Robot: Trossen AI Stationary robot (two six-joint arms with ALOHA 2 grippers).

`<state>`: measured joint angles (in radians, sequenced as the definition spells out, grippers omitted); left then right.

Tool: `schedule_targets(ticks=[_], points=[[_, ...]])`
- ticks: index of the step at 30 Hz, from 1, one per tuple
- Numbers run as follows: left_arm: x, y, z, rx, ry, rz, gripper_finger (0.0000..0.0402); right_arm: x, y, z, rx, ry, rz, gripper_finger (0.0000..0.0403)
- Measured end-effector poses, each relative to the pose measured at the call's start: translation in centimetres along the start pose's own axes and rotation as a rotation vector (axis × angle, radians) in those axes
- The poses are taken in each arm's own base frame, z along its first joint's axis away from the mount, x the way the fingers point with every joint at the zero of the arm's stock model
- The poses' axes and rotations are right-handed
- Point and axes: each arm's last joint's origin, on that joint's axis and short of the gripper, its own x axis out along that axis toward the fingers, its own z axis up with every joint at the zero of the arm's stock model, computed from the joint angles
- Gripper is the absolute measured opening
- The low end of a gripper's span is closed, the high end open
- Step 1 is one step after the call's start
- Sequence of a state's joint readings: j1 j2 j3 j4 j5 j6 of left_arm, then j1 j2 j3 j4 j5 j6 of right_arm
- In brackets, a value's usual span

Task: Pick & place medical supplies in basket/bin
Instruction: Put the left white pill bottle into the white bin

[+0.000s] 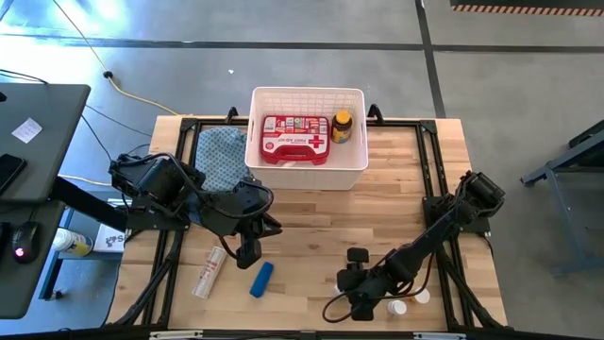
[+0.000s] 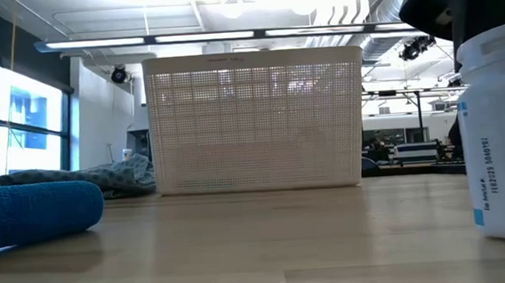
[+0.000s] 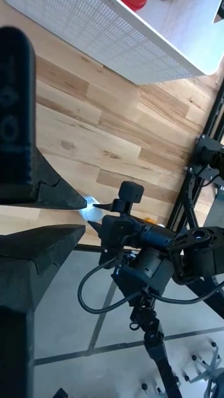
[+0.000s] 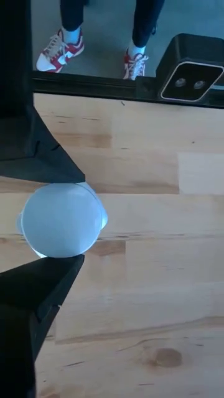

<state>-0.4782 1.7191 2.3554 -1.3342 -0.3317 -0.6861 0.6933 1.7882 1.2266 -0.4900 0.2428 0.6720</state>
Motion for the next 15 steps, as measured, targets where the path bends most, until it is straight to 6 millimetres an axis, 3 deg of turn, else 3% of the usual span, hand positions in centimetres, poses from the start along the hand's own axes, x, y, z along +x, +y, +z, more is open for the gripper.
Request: schedule_targets(ticks=[11, 15], points=[[0.01, -0.02, -0.02, -0.014, 0.005, -0.006, 0.0085, -0.04, -0.14, -0.36, -0.036, 0.033, -0.020, 0.0244], [0.01, -0.02, -0.02, -0.023, 0.006, -0.006, 0.0085, -0.04, -0.17, -0.39, -0.039, 0.036, -0.022, 0.0253]])
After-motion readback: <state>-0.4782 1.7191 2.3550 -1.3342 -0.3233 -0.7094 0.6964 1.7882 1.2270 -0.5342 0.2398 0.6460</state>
